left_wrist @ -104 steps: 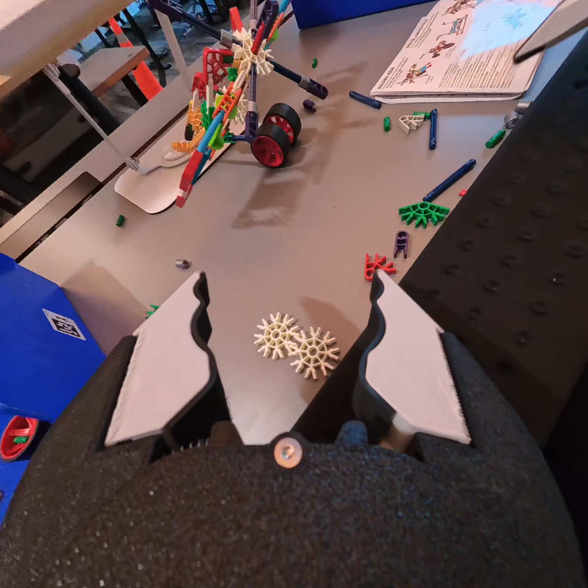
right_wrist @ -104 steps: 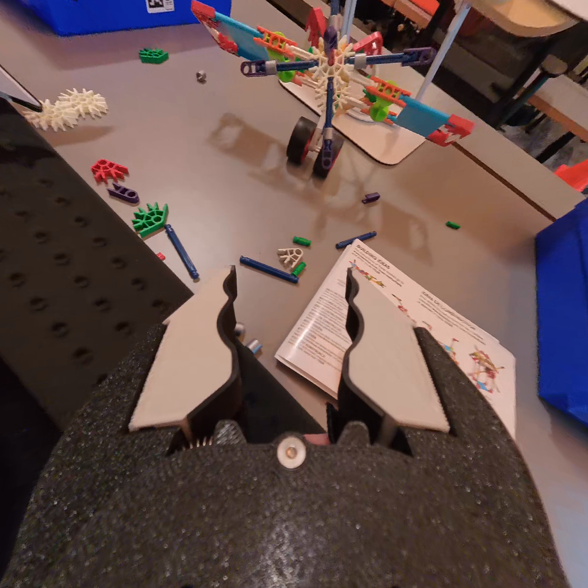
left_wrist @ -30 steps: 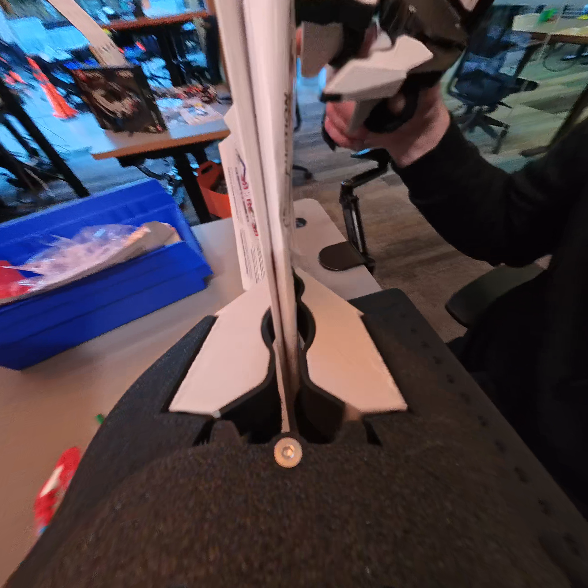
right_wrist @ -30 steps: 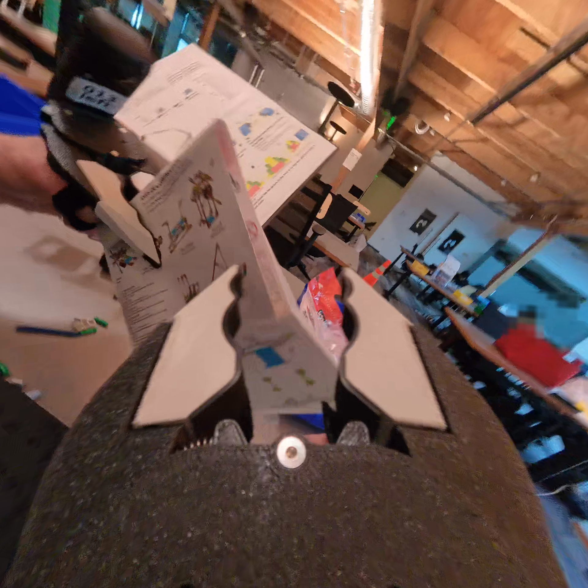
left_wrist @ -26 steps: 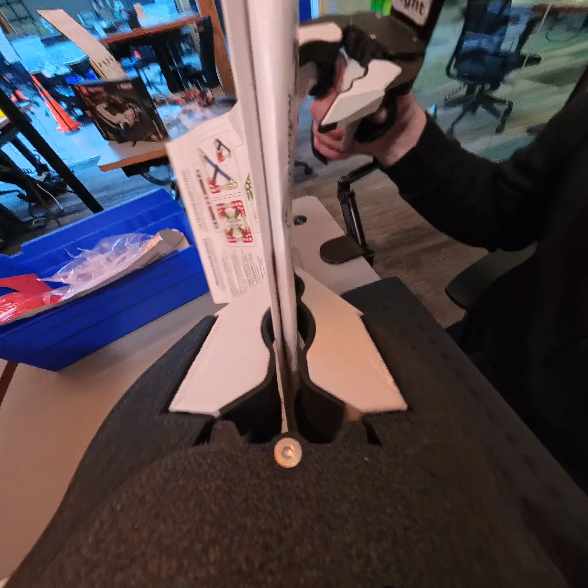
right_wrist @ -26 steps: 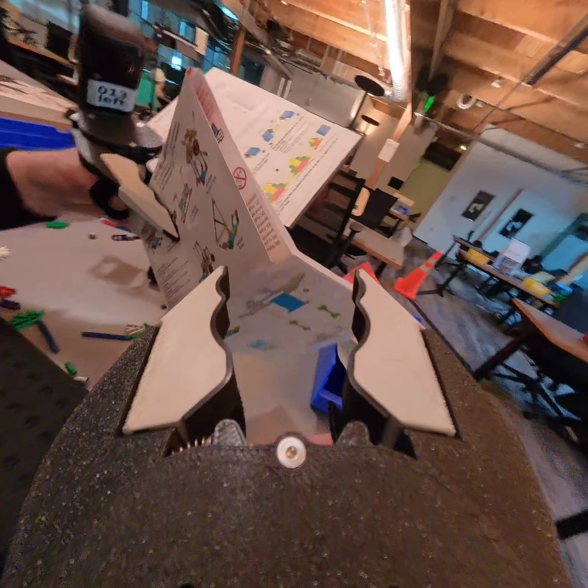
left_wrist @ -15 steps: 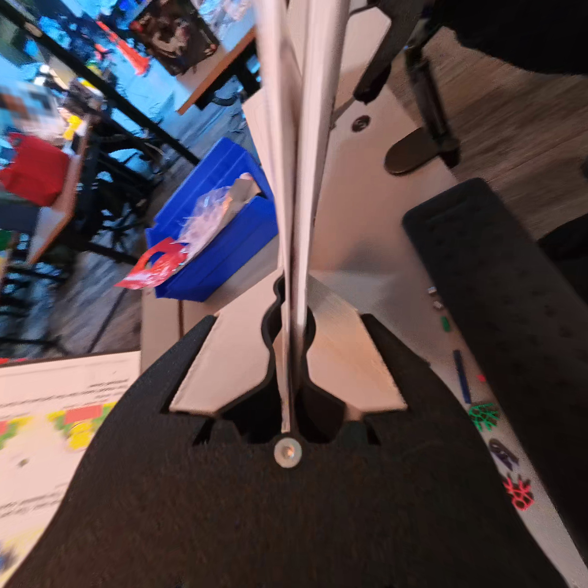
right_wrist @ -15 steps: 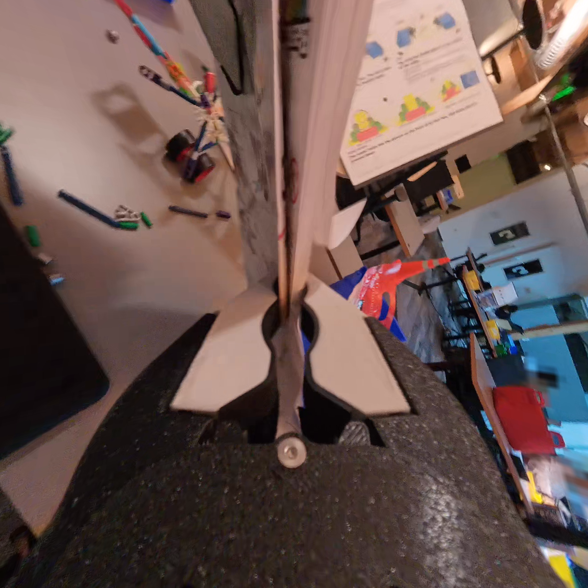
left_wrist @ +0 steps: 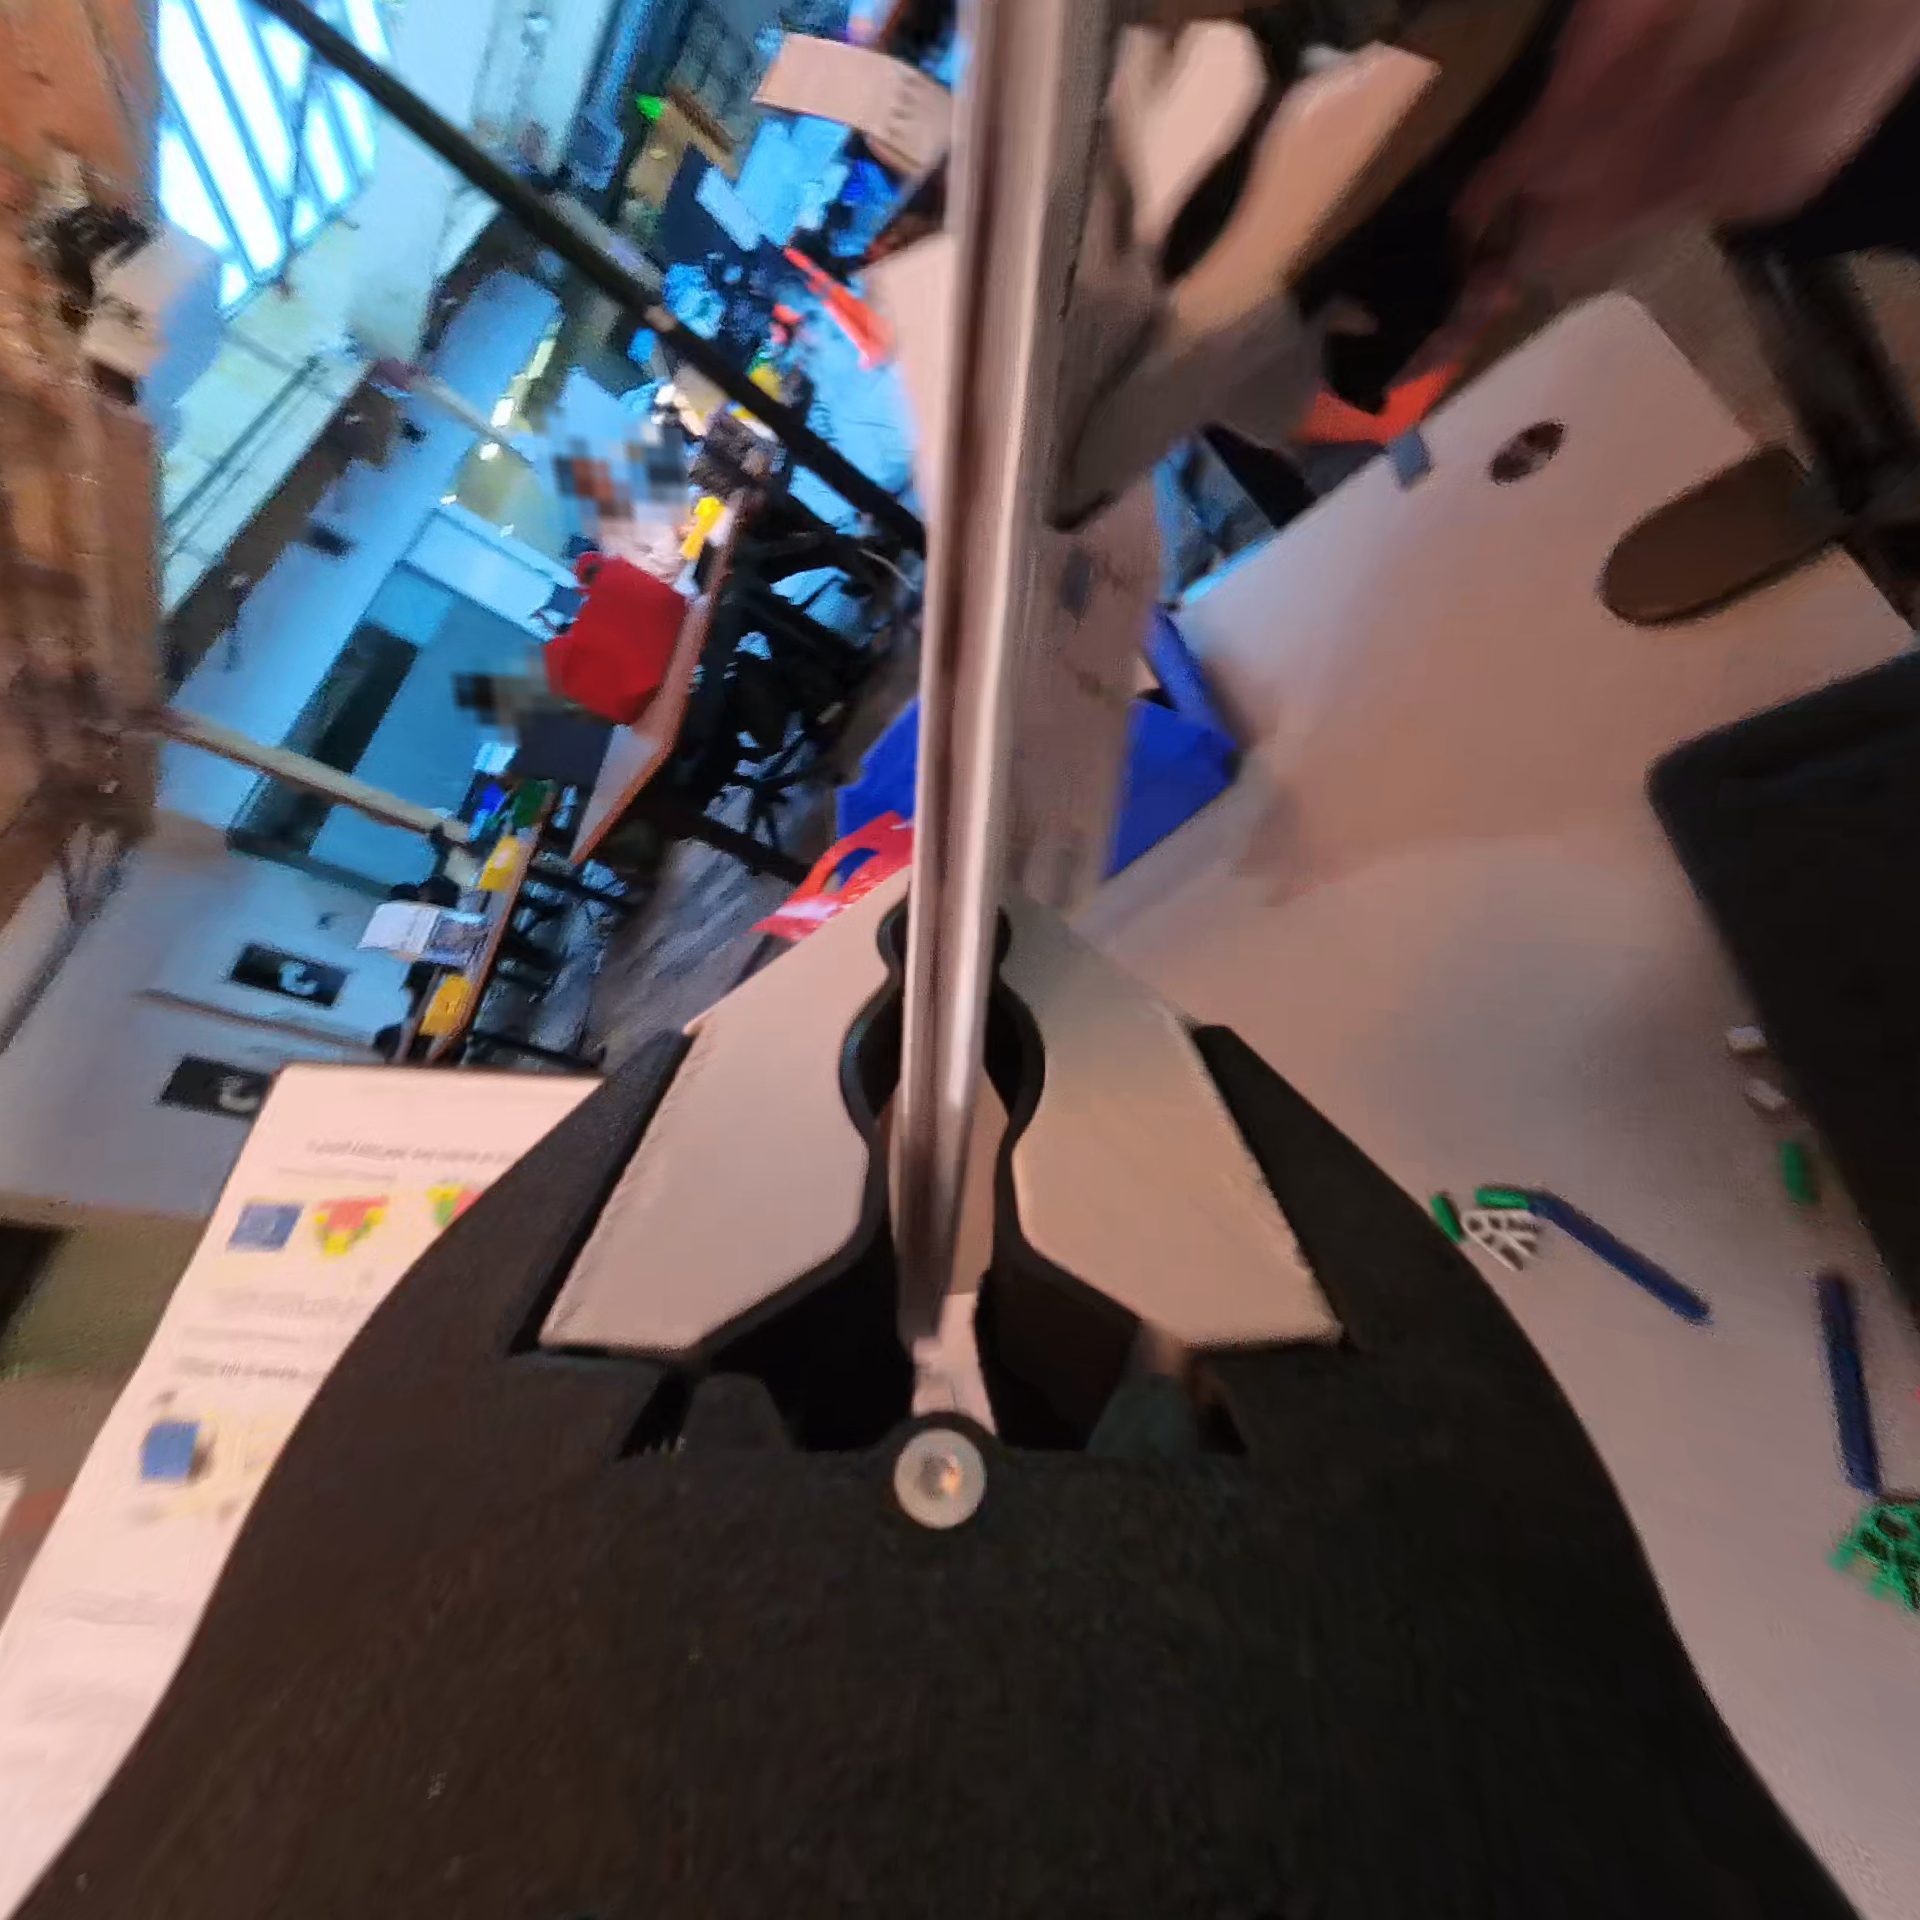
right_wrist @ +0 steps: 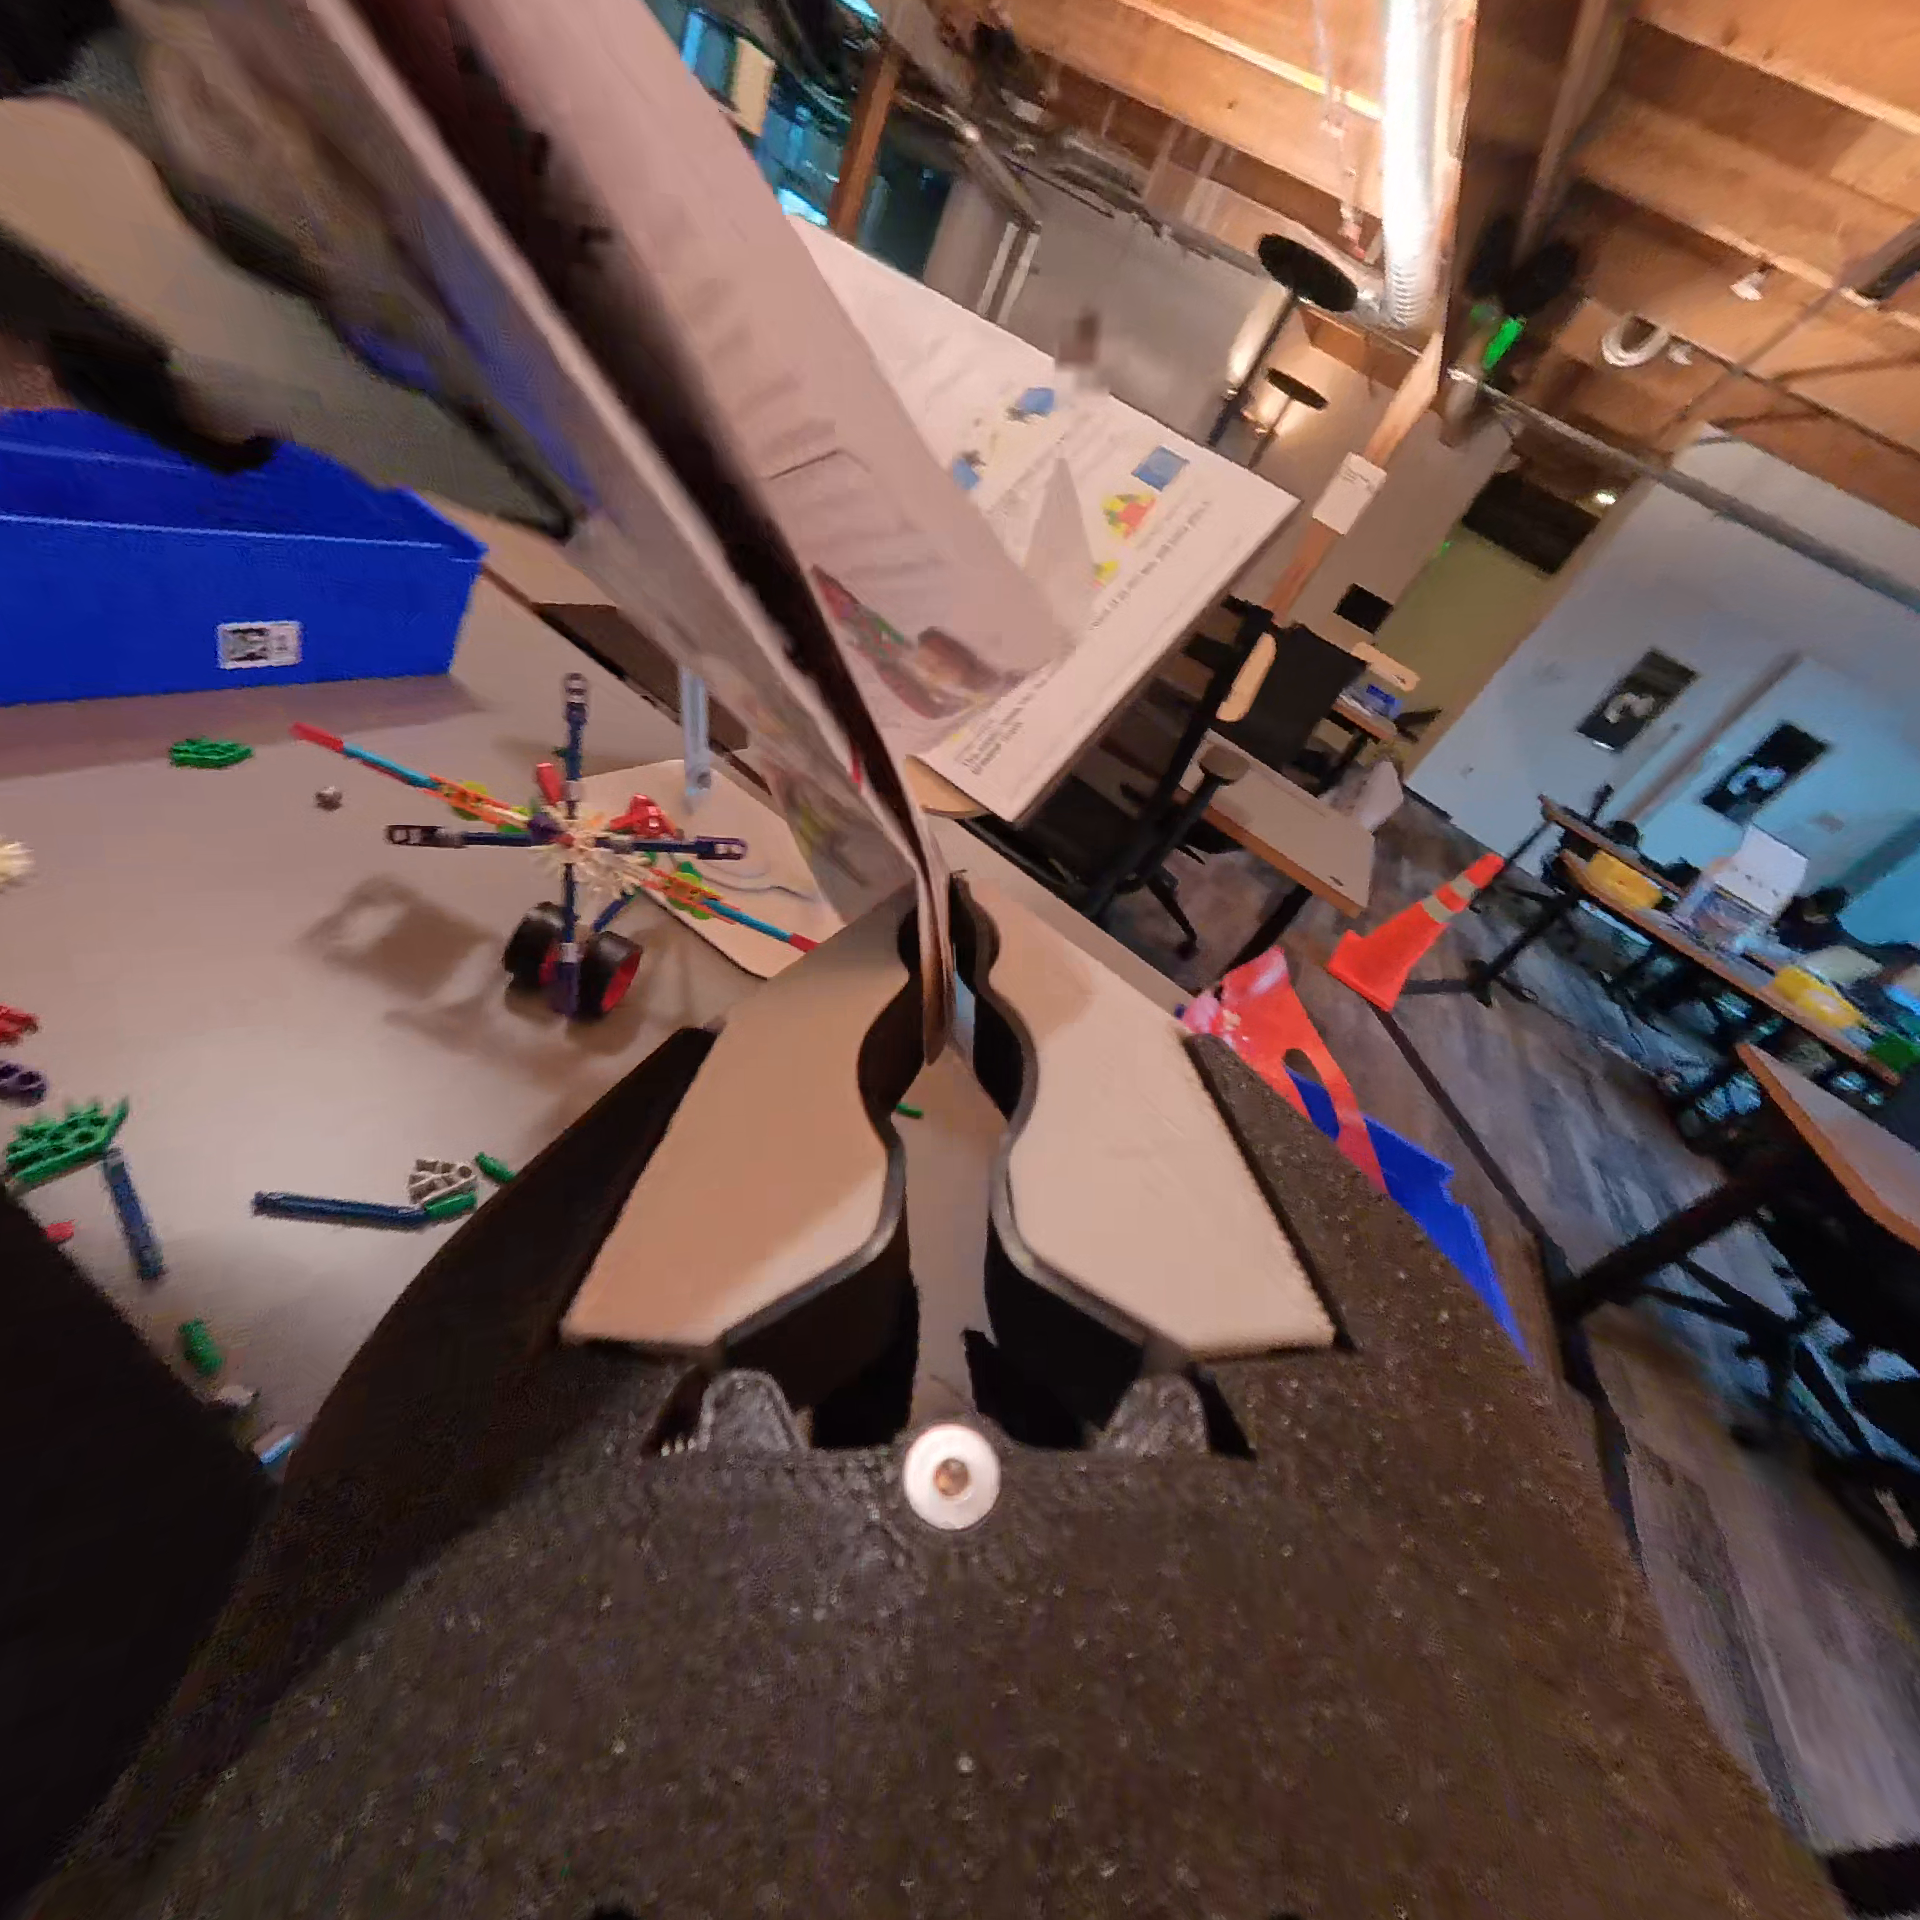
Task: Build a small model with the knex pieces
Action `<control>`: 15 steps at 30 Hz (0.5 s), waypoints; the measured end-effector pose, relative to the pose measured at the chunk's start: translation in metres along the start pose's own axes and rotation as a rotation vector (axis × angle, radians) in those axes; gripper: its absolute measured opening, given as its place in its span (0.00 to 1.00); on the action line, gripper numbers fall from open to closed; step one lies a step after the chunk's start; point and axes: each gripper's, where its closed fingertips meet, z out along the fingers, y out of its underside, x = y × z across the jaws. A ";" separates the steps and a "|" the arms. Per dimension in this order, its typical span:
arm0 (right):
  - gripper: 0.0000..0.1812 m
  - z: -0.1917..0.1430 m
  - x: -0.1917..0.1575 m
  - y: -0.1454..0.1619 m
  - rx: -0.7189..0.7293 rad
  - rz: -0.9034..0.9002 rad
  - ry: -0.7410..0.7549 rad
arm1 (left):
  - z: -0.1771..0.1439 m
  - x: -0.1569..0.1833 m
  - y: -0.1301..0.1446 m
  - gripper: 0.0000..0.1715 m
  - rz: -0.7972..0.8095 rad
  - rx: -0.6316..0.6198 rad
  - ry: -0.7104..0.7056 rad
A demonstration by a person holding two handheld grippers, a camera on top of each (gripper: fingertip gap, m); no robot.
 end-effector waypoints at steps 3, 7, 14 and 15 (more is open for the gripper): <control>0.00 0.003 -0.027 0.002 -0.018 -0.069 -0.129 | -0.012 -0.017 0.007 0.02 -0.094 0.021 -0.021; 0.00 0.002 -0.057 0.000 0.006 -0.144 -0.309 | -0.009 -0.019 0.023 0.01 -0.268 0.067 0.083; 0.00 -0.018 -0.105 -0.031 0.190 -0.200 -0.548 | 0.013 0.003 0.040 0.07 -0.626 0.116 0.369; 0.00 -0.016 -0.106 -0.033 0.197 -0.204 -0.540 | 0.020 0.012 0.046 0.11 -0.606 0.058 0.386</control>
